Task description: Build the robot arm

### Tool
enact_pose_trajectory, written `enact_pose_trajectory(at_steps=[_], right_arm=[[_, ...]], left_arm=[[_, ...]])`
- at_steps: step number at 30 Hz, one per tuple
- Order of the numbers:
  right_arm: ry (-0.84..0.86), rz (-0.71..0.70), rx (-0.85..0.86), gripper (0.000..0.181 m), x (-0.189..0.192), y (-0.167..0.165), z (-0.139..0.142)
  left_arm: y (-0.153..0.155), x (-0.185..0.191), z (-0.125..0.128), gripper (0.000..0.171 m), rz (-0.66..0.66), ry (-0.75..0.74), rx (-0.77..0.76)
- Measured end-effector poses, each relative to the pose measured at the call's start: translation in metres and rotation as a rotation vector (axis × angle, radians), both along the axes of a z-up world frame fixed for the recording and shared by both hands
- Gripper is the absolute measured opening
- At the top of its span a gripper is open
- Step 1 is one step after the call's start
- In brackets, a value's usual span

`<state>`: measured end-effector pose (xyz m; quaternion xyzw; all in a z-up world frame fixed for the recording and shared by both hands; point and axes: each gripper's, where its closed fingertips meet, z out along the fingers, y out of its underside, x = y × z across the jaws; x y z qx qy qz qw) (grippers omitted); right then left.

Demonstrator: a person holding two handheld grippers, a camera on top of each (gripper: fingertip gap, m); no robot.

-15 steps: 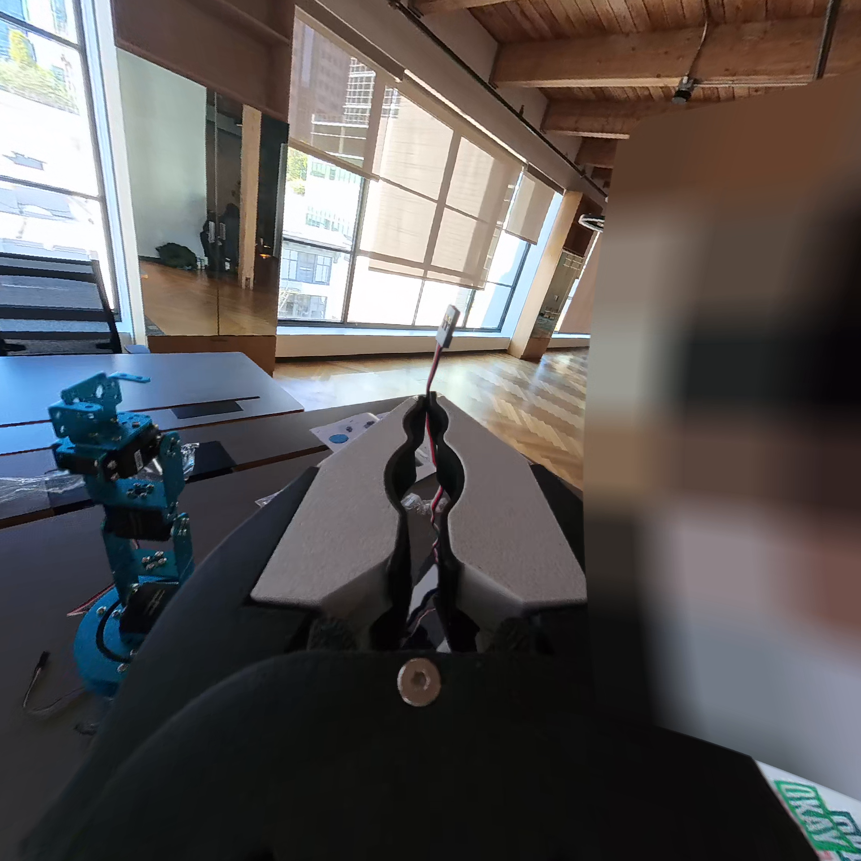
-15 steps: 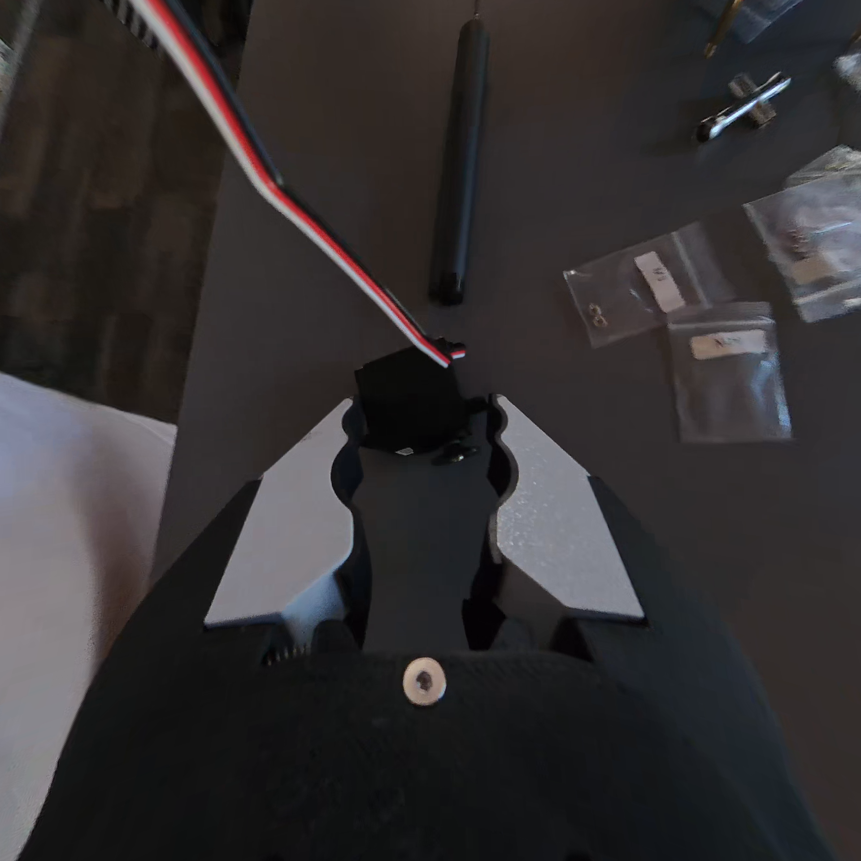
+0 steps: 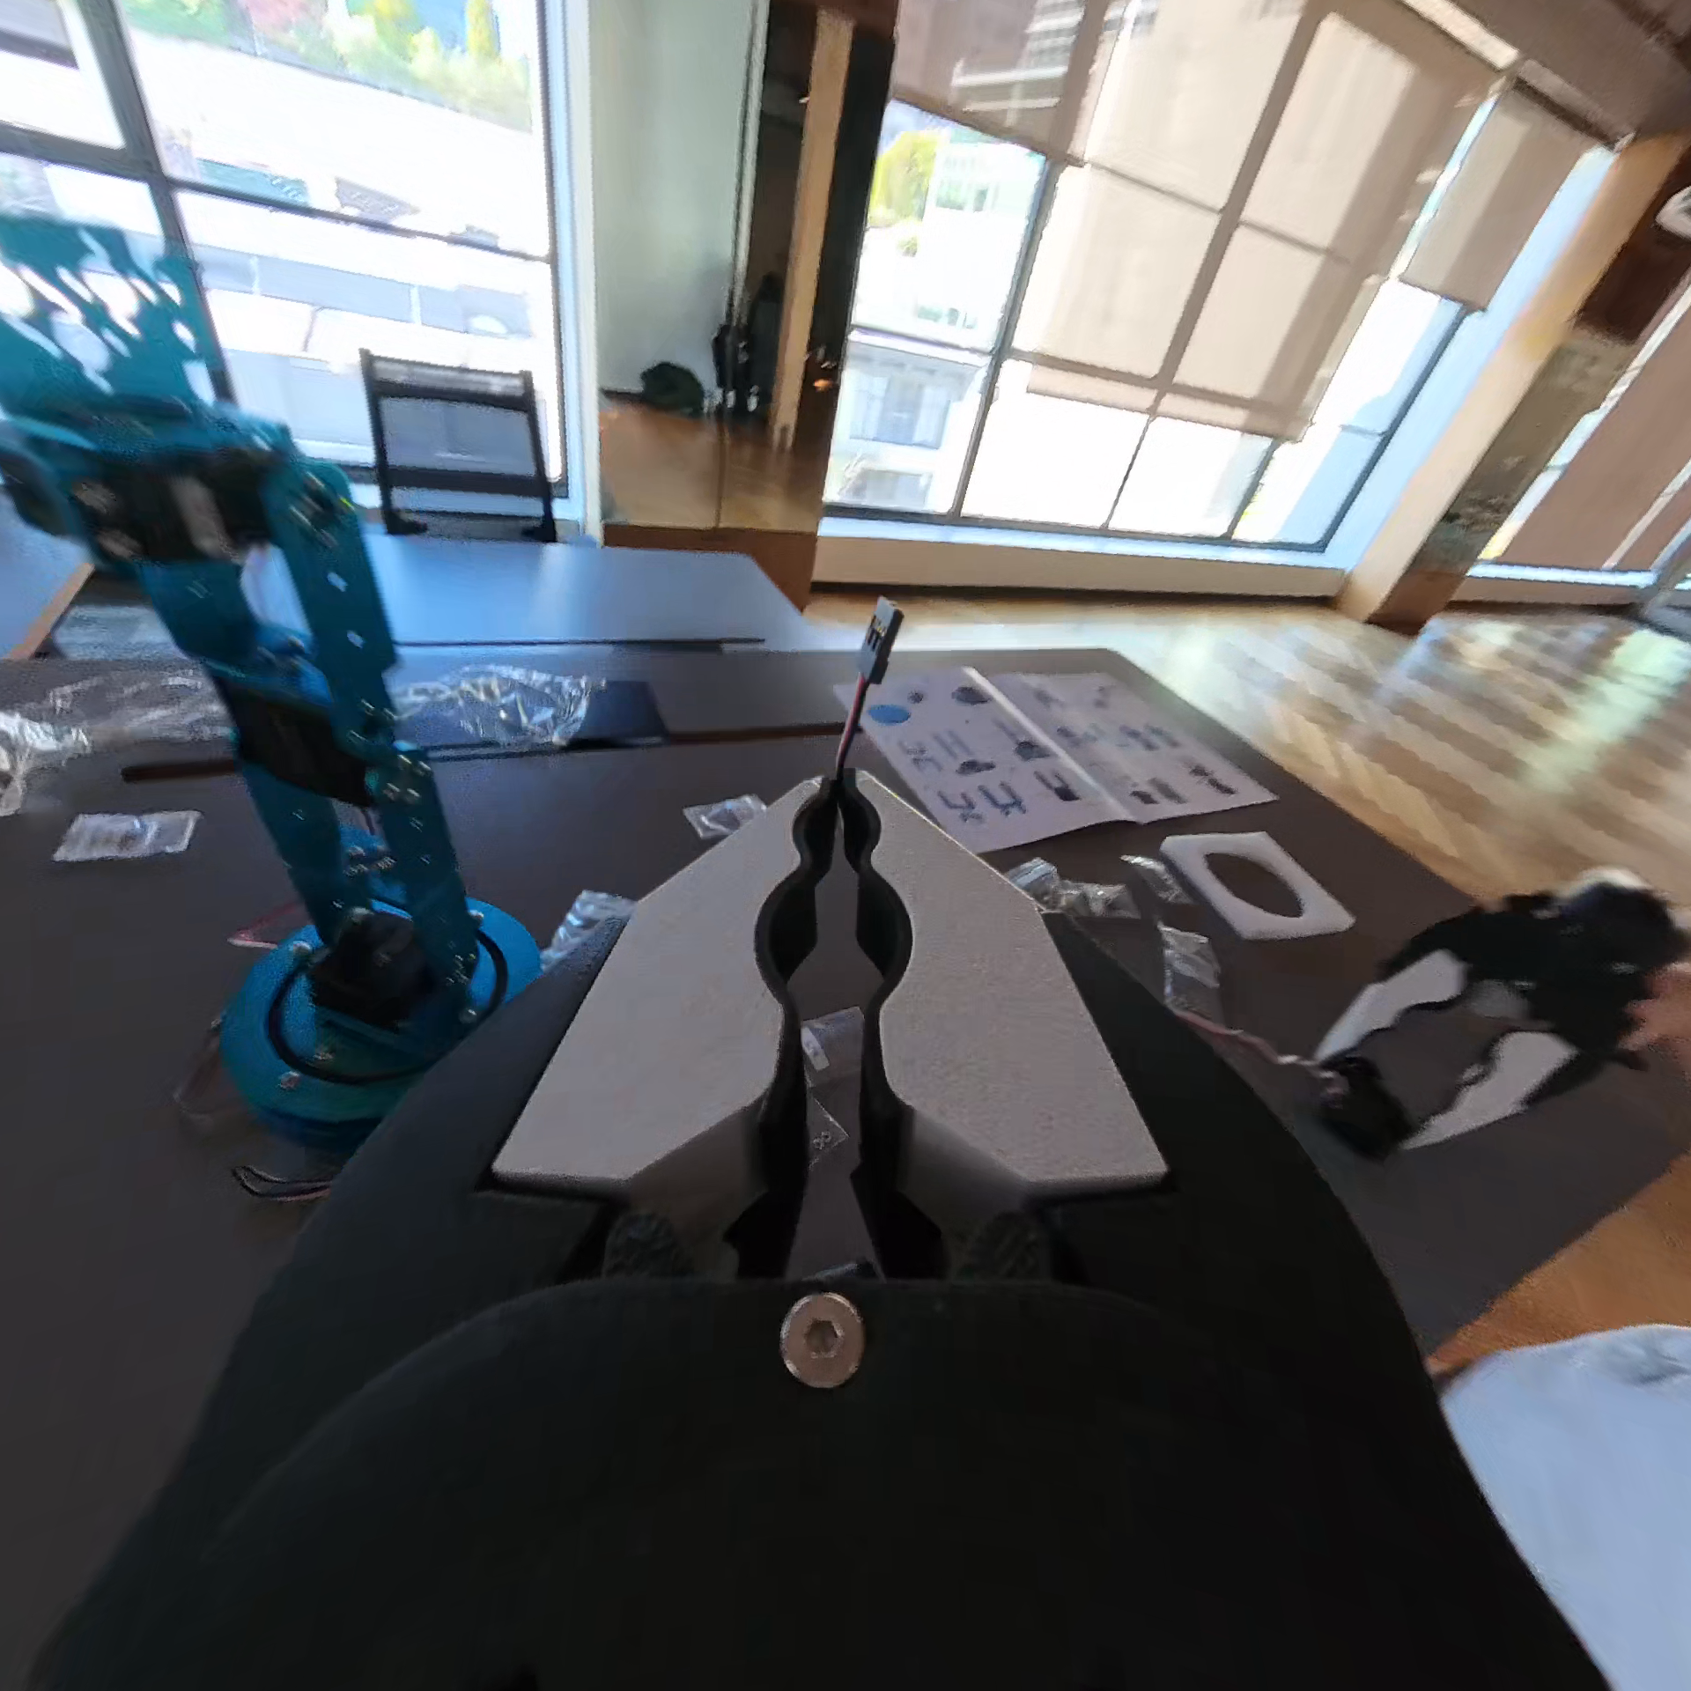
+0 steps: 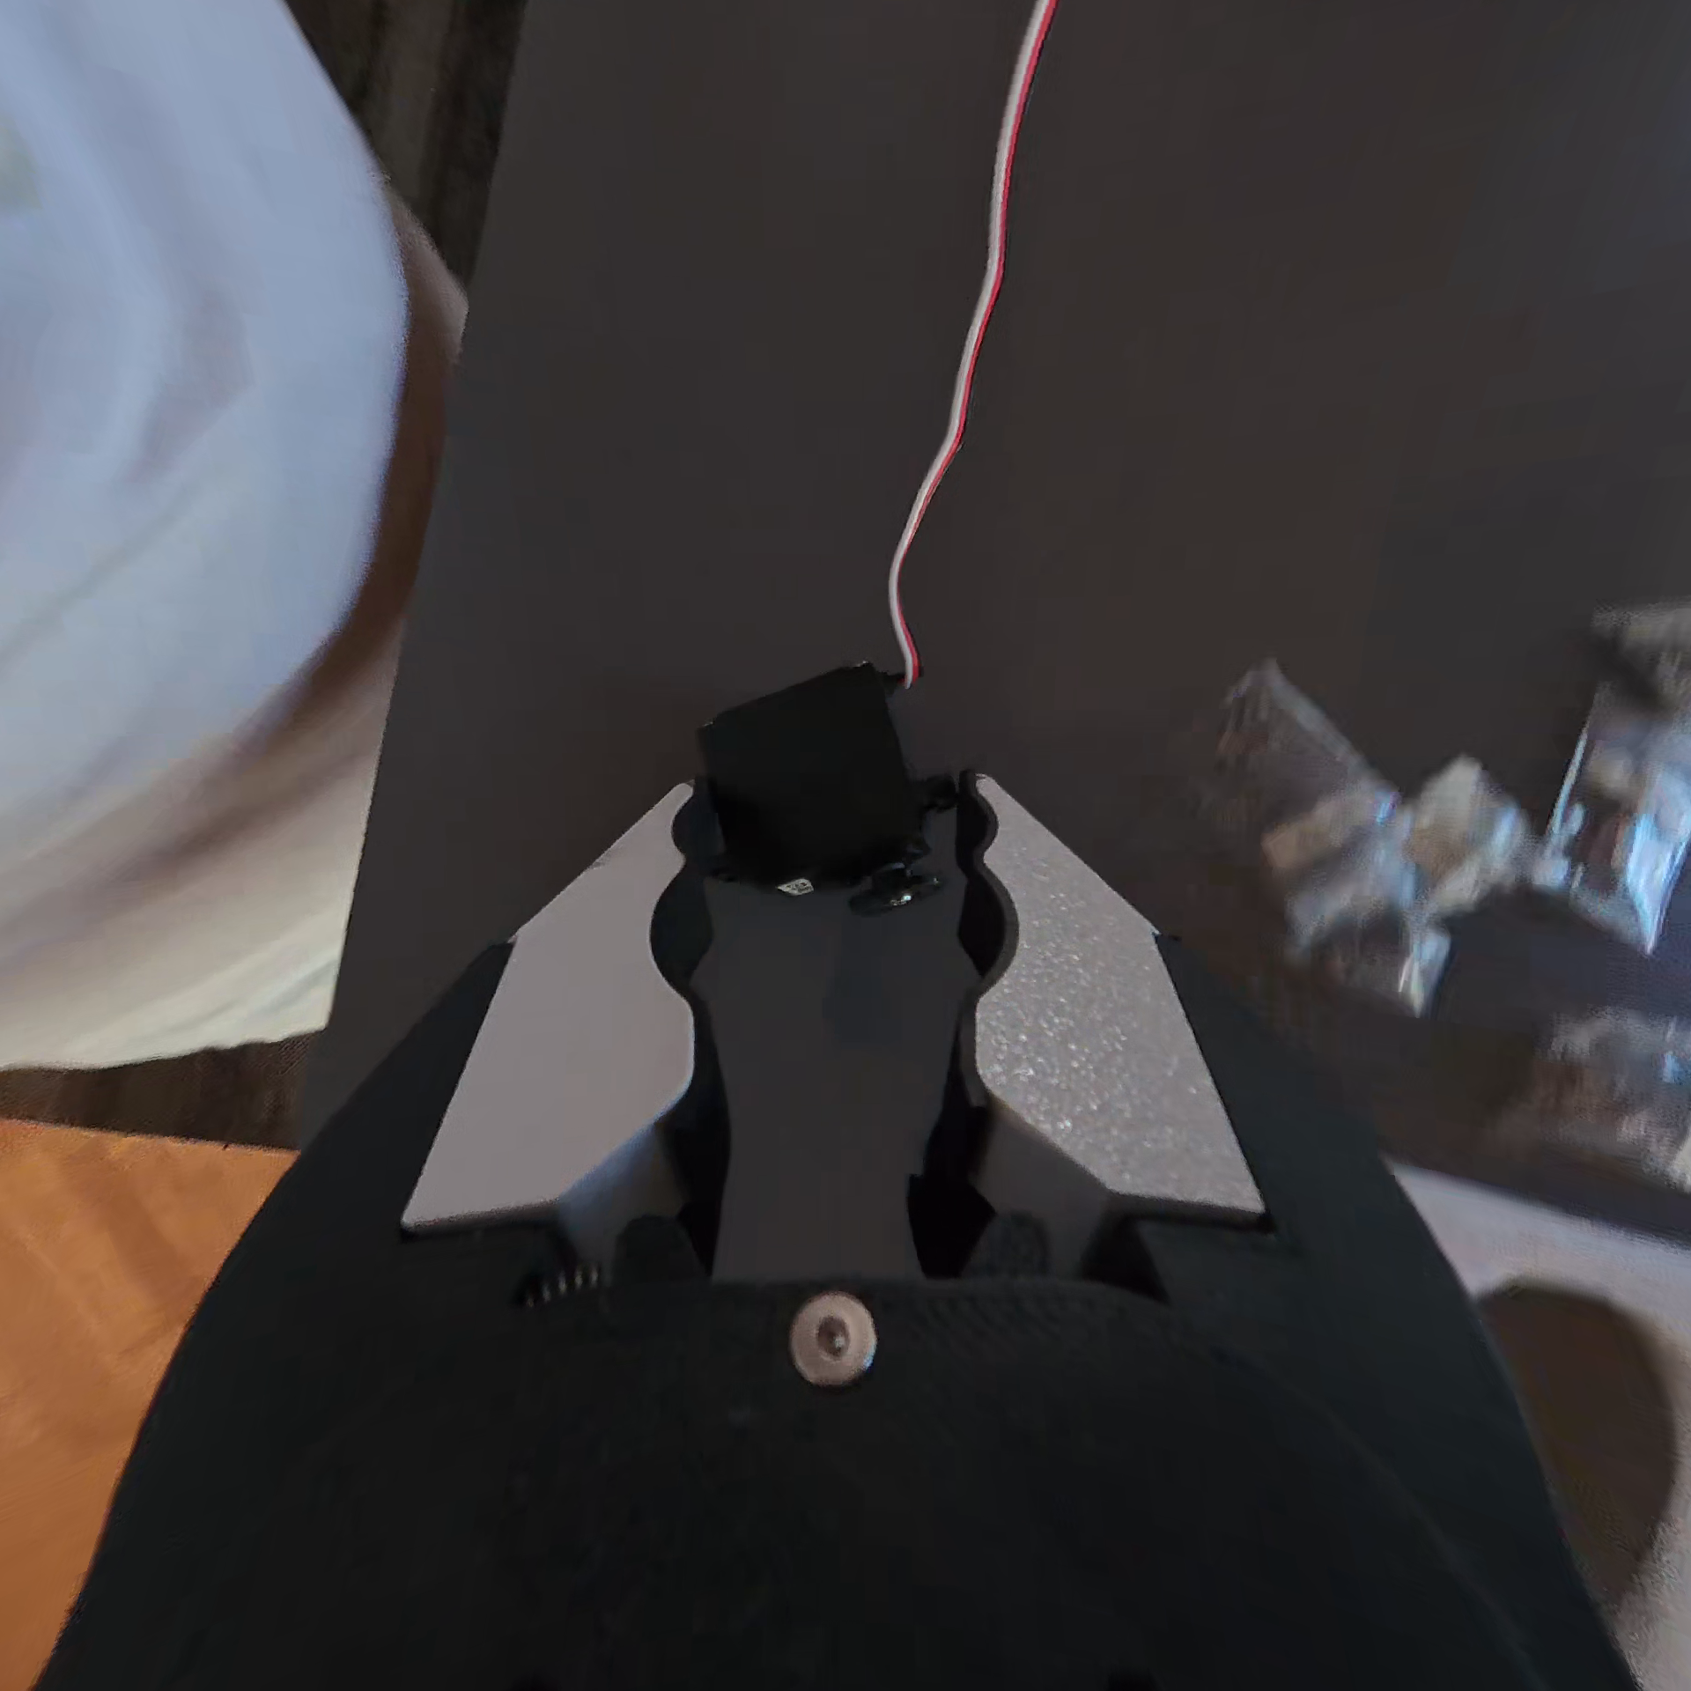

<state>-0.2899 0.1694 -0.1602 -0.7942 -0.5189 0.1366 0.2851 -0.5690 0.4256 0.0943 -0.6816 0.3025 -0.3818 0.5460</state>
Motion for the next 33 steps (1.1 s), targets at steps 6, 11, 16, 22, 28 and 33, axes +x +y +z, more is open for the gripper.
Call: enact_pose_trajectory(at_steps=[6,11,16,22,28,33], right_arm=[[0.008,0.032,-0.123,0.054,0.079,-0.081,-0.001],[0.116,0.052,-0.237,0.053,0.135,-0.127,0.001],[0.257,0.068,-0.304,0.053,0.164,-0.124,0.008],[0.351,0.066,-0.272,0.053,0.150,-0.091,0.003],[0.457,0.022,-0.271,0.054,0.111,-0.055,0.005],[0.580,-0.072,-0.266,0.054,0.092,-0.024,0.013]], left_arm=[[-0.010,0.088,-0.082,0.000,0.109,0.192,-0.041],[-0.027,0.153,-0.166,0.000,0.147,0.485,-0.096],[-0.038,0.201,-0.212,0.005,0.107,0.553,-0.216],[-0.064,0.219,-0.208,0.065,0.037,0.347,-0.497],[-0.139,0.240,-0.172,0.056,0.080,0.221,-0.521],[-0.227,0.319,-0.170,0.041,-0.236,0.054,-0.746]])
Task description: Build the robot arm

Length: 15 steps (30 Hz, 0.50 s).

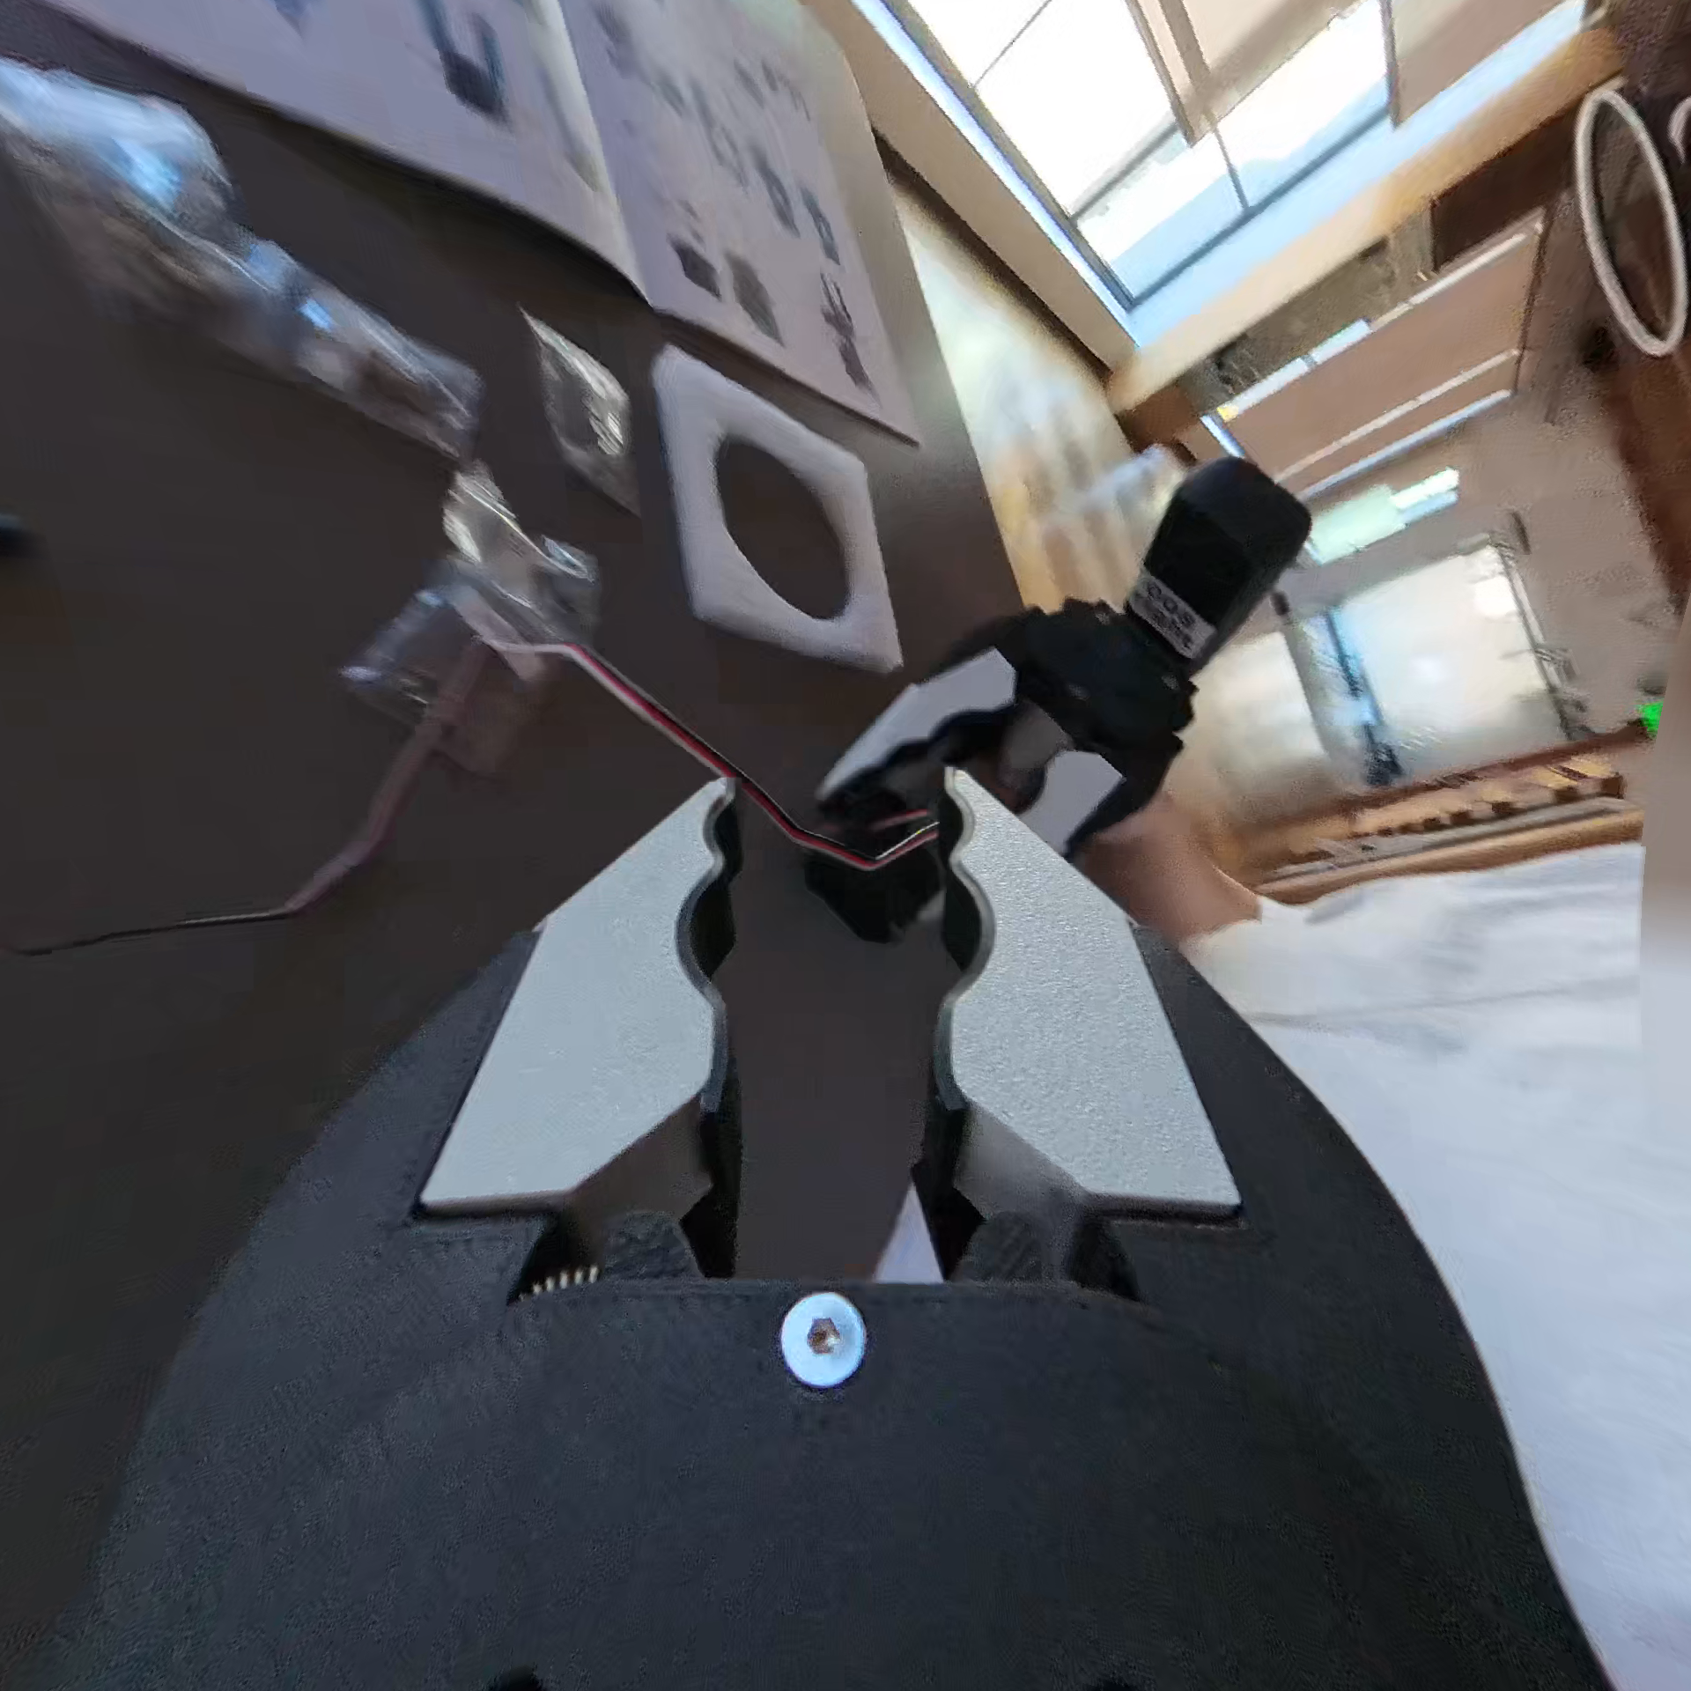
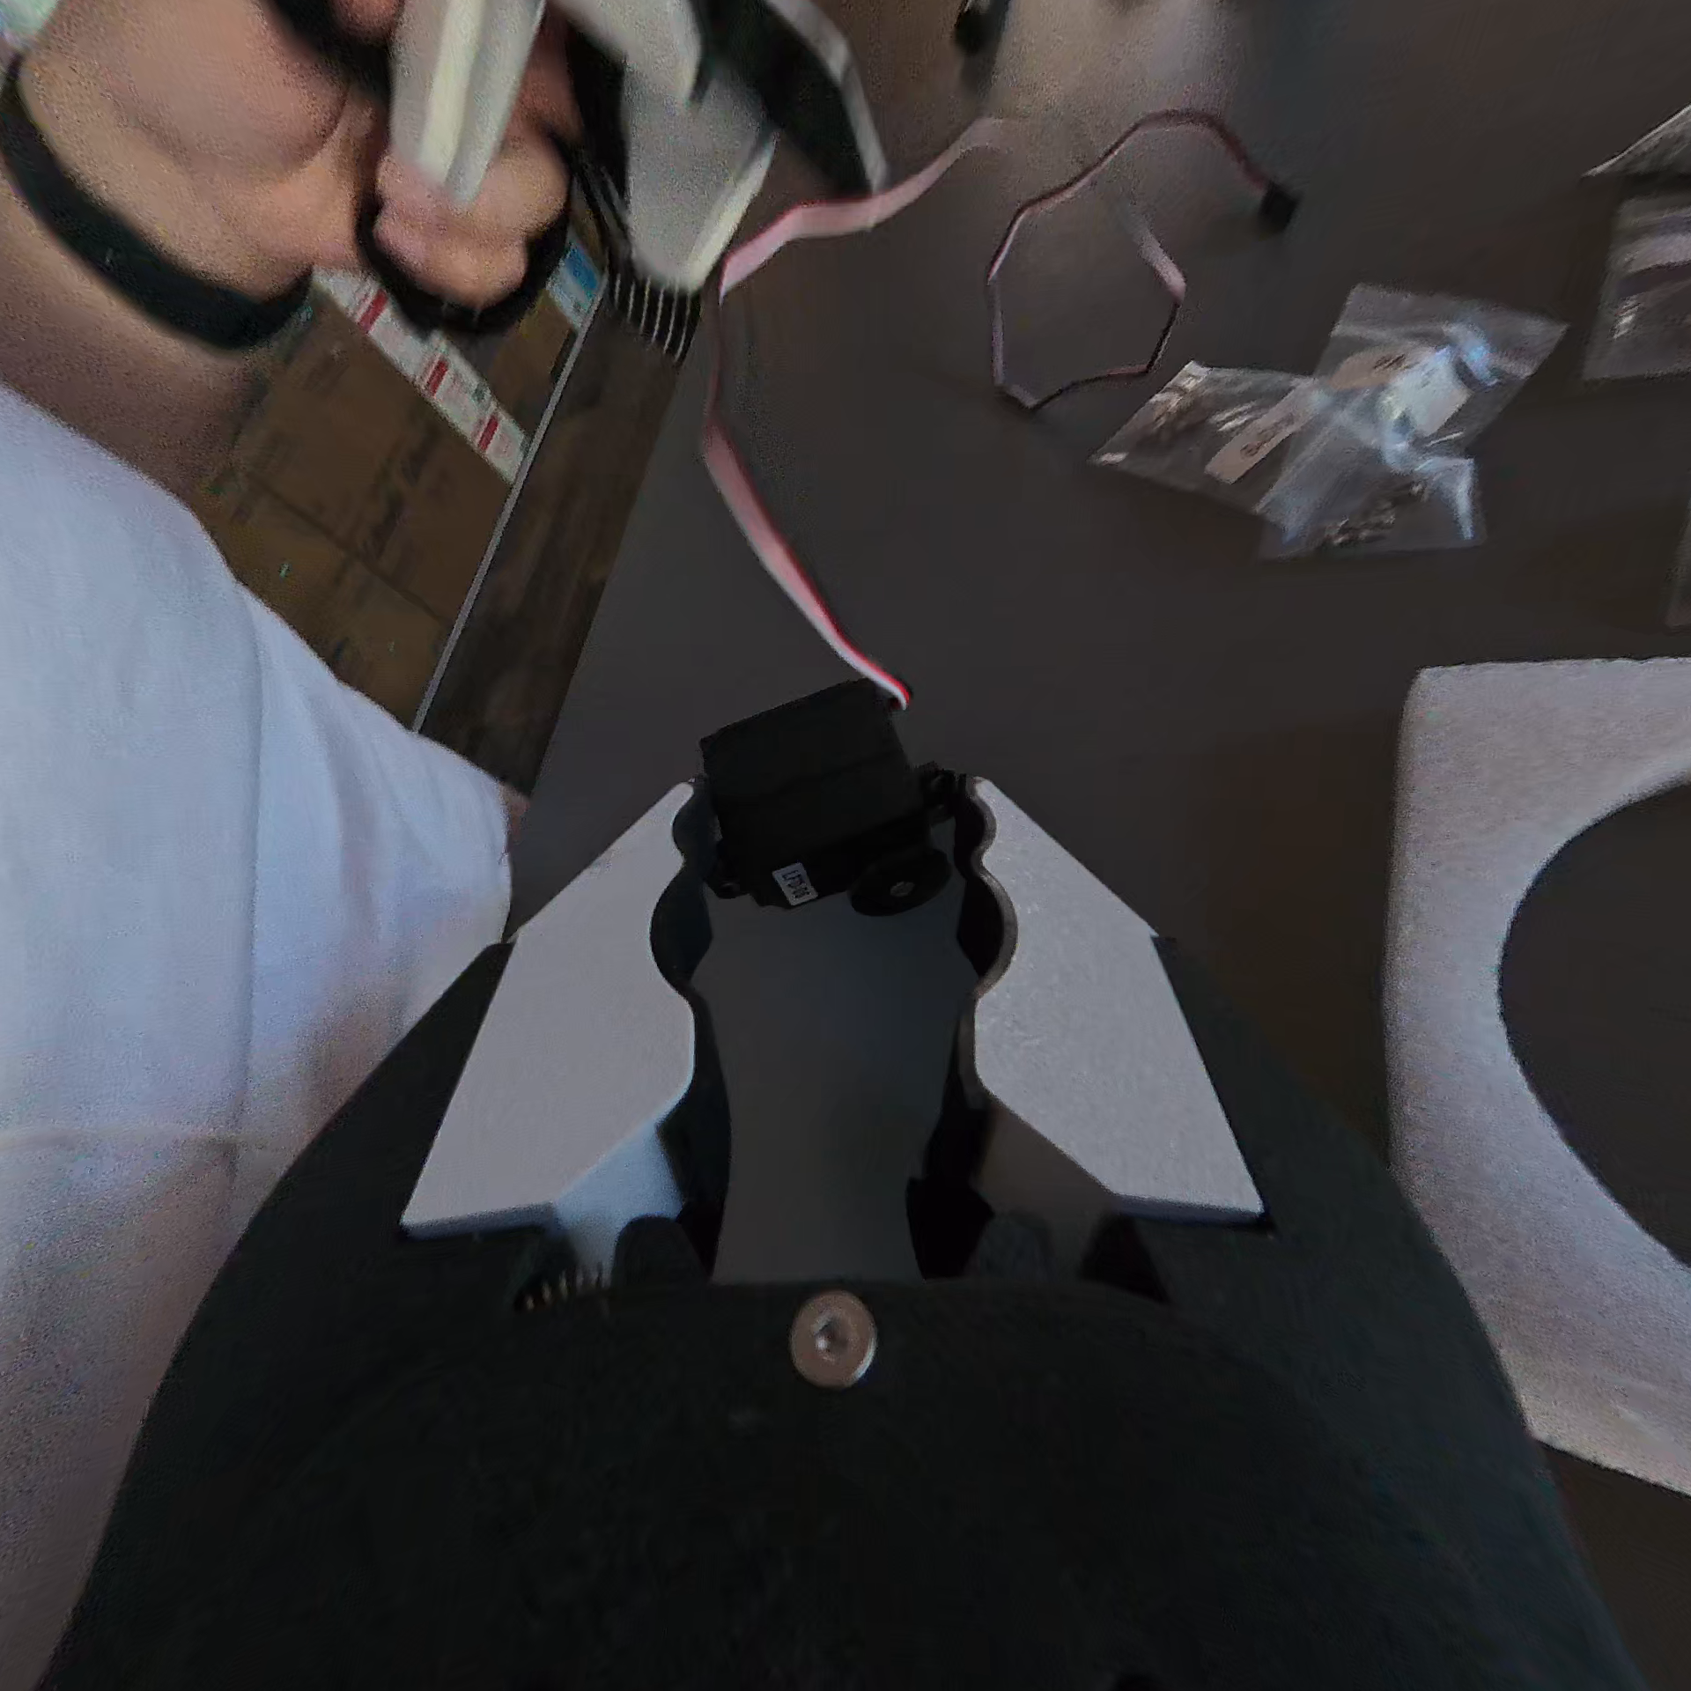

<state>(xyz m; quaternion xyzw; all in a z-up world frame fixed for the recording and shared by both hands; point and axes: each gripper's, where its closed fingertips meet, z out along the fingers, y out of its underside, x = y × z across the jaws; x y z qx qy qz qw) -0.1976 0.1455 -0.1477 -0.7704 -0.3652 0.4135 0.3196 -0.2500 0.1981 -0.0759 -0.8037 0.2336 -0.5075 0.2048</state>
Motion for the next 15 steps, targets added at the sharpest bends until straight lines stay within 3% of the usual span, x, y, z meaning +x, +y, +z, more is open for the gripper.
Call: enact_pose_trajectory(at_steps=[7,11,15], right_arm=[[0.075,-0.168,0.007,0.053,0.011,0.025,0.007],[0.084,-0.171,-0.088,0.053,0.014,0.022,0.001],[0.037,-0.150,-0.180,0.054,0.013,0.014,-0.008]], left_arm=[[-0.024,0.024,-0.032,0.054,-0.038,0.045,-0.161],[-0.004,0.005,-0.027,0.035,0.108,0.011,-0.177],[0.022,-0.027,-0.005,0.030,0.270,-0.003,-0.043]])
